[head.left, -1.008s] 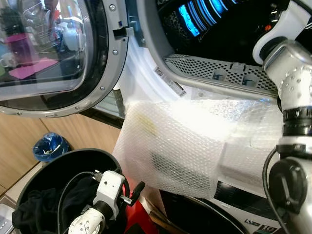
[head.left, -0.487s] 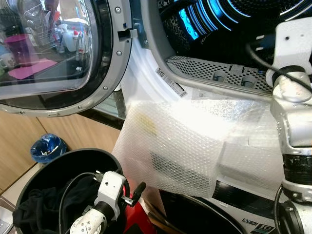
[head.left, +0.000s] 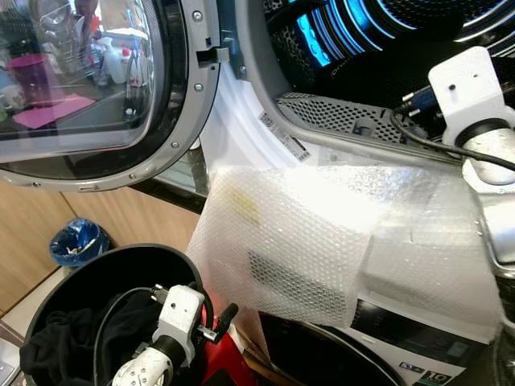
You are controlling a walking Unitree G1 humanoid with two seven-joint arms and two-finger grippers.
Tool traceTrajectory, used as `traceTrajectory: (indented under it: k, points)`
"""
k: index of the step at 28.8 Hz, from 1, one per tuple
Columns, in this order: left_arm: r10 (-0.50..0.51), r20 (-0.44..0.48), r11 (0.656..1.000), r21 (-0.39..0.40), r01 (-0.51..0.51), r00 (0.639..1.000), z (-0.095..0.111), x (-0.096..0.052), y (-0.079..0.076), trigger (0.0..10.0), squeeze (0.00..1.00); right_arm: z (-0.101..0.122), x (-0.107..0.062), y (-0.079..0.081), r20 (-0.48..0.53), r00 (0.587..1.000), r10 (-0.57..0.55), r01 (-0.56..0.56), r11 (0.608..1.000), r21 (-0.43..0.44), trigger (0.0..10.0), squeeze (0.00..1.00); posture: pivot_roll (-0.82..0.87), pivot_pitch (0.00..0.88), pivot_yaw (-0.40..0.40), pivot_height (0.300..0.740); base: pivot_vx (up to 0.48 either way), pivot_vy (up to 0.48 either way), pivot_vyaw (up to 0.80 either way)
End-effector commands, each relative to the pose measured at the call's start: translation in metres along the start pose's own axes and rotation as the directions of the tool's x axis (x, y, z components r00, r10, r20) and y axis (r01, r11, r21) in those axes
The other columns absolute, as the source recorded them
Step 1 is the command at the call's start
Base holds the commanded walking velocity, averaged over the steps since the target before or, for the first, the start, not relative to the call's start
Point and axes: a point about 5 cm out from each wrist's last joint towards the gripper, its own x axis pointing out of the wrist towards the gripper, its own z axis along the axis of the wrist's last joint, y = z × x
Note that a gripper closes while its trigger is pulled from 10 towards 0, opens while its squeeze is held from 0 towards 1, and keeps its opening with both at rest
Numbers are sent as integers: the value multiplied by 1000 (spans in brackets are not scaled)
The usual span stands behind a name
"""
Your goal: Clothes washing
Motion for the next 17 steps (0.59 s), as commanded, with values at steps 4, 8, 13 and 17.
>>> traceTrajectory:
  k: [4, 8, 13, 17]
  points:
    - [-2, -1, 1000, 7, 2, 1000, 2, 0, 3, 10000, 0, -14, -6, -6, -40, 995, 88, -91, 993, -78, 10000, 0, -69, 105, 39, 740, 0, 0, 0]
    - [-6, 3, 1000, 12, 6, 1000, 4, 1, 4, 10000, 0, -24, -8, -15, -72, 994, 79, -87, 990, -114, 10000, 0, -70, 96, 42, 740, 0, 0, 0]
    - [-4, 3, 1000, 14, 4, 1000, 3, 1, 4, 10000, 0, -31, -12, -16, -91, 989, 121, -127, 989, -75, 10000, 0, -69, 95, 42, 740, 0, 0, 0]
    - [0, 4, 1000, 14, 0, 1000, 3, 0, 5, 10000, 0, -40, -25, 0, -55, 955, 293, -280, 945, 171, 10000, 0, -63, 99, 41, 740, 0, 0, 0]
